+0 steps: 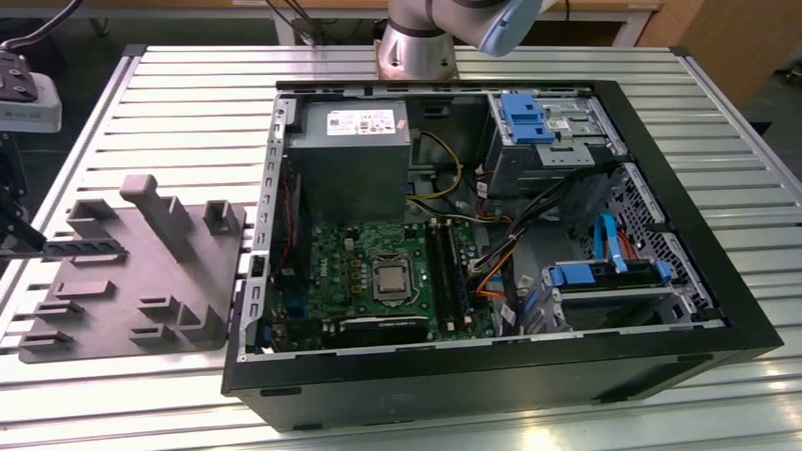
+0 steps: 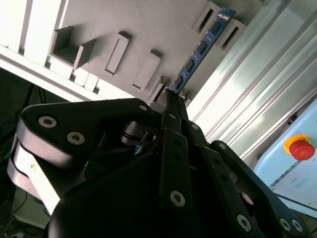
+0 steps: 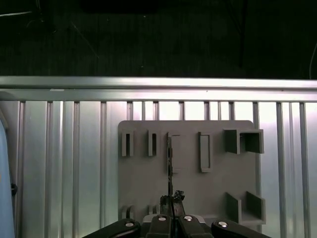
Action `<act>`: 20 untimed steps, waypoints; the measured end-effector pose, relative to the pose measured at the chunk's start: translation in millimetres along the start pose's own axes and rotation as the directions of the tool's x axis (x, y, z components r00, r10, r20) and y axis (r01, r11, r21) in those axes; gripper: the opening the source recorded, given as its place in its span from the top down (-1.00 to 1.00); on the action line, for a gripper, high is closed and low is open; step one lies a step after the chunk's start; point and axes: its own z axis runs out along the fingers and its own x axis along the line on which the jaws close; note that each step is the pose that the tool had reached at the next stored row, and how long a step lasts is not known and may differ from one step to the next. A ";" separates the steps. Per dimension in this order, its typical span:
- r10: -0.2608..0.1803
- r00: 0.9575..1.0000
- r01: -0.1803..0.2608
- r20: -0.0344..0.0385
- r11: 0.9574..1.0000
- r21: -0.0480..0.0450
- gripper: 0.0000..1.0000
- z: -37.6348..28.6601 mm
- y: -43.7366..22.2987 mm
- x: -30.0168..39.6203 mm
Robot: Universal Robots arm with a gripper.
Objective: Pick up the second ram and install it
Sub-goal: 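Pick up the second ram and move it above second insertion slot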
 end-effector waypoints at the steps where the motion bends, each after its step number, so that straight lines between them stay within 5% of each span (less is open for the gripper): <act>1: 0.000 1.000 0.000 0.001 1.000 0.000 0.76 -0.1 0.0 0.0; 20: -0.001 1.000 0.001 0.018 1.000 0.000 0.76 -9.6 0.4 -0.6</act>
